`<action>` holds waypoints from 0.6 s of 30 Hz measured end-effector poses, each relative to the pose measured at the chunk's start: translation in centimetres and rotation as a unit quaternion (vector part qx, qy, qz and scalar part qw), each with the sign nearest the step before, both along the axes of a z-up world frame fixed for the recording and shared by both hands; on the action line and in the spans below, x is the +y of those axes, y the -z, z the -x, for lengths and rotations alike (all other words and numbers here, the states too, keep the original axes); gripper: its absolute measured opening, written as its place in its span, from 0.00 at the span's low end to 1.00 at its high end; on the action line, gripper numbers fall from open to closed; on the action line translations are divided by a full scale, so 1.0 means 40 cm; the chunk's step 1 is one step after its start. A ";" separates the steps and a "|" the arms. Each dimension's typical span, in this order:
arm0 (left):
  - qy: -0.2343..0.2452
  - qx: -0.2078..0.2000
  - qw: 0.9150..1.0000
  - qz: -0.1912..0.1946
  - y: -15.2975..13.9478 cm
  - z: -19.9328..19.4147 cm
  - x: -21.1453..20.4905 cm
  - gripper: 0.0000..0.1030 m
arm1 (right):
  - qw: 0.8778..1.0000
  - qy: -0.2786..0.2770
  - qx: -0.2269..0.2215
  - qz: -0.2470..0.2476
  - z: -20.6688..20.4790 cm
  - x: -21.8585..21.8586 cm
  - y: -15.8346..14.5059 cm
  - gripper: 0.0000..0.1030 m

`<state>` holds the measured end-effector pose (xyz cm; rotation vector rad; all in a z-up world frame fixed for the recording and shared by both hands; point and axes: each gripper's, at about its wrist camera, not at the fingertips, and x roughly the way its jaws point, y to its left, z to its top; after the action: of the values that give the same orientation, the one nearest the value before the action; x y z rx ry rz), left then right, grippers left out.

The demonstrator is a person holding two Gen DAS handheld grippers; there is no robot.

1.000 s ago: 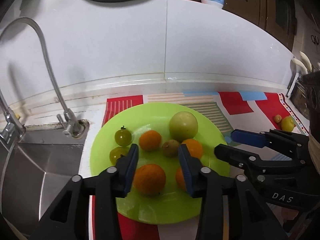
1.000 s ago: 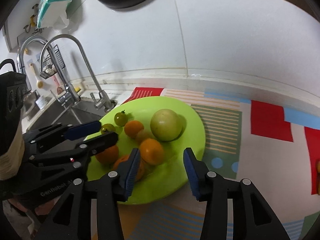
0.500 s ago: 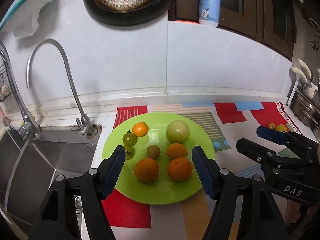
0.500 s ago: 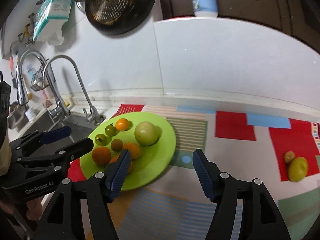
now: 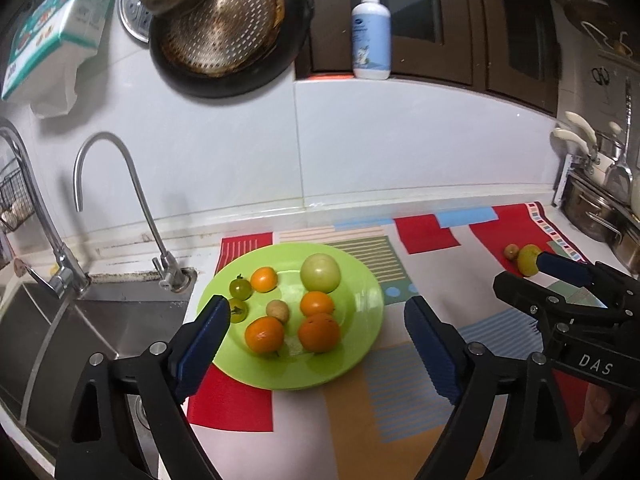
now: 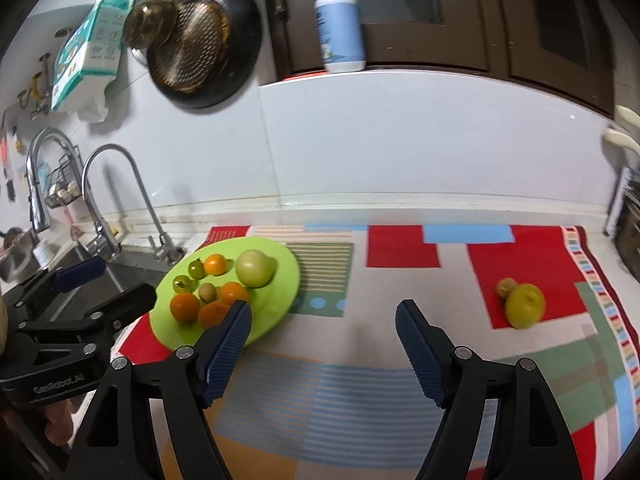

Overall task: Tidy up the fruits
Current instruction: 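Withdraw both tools from the plate toward the pear and small yellow fruit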

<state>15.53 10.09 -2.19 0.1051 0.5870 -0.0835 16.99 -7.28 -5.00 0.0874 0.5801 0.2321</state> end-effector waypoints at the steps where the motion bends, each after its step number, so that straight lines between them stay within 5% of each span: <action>1: 0.002 -0.003 1.000 0.000 -0.003 0.006 -0.008 0.88 | 1.000 0.006 -0.002 0.000 0.009 -0.011 -0.003 0.73; 18: 0.036 -0.020 0.999 0.012 -0.033 0.040 -0.143 0.91 | 0.998 0.055 -0.021 0.012 0.096 -0.152 -0.036 0.75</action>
<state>13.94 4.38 -0.86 0.1042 0.5420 -0.1571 13.14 -13.35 -3.57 0.0914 0.5345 0.1189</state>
